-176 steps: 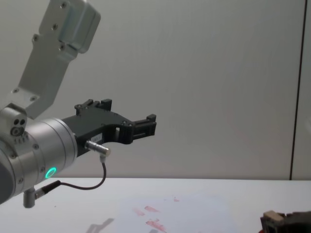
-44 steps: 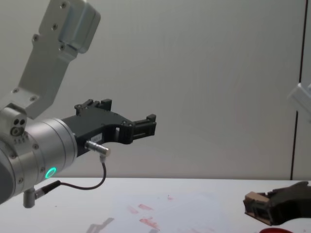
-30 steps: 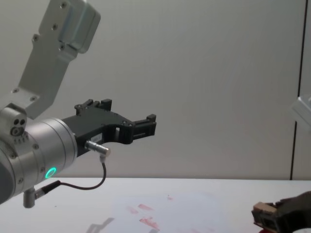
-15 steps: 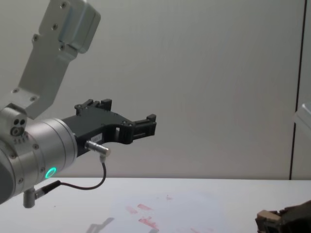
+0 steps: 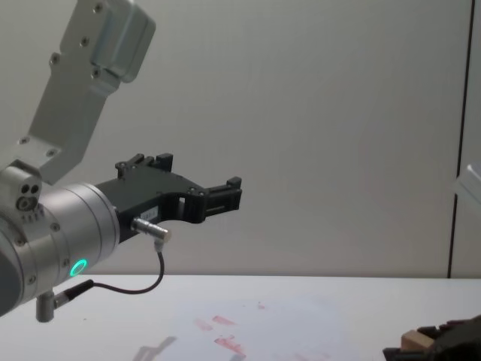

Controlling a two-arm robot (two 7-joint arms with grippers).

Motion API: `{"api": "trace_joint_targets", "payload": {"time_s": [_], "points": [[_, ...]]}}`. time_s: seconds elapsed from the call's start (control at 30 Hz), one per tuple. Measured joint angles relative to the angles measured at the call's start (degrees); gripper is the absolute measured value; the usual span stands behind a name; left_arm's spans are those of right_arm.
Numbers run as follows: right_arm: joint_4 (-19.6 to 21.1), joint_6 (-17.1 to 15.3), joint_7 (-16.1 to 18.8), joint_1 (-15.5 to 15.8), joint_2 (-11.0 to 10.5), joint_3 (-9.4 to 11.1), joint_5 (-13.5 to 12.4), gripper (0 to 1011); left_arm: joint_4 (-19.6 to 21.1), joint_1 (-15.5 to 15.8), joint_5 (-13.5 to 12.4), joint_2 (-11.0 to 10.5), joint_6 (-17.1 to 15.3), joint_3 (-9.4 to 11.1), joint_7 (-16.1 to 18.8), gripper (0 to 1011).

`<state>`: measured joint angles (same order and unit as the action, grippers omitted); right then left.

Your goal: Use the one hand to pick up the stamp and affix it onto the A4 paper.

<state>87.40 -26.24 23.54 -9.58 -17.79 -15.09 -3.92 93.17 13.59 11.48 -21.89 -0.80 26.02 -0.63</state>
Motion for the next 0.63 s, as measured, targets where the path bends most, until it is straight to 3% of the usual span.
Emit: {"api": "trace_joint_targets", "payload": {"time_s": [0.43, 0.63], "points": [[0.0, -0.1, 0.1, 0.1, 0.0, 0.0, -0.1, 981, 0.0, 0.0, 0.0, 0.0, 0.0, 0.0, 0.0, 1003], [0.0, -0.1, 0.1, 0.1, 0.0, 0.0, -0.1, 1001, 0.0, 0.0, 0.0, 0.0, 0.0, 0.0, 0.0, 1003]]}}
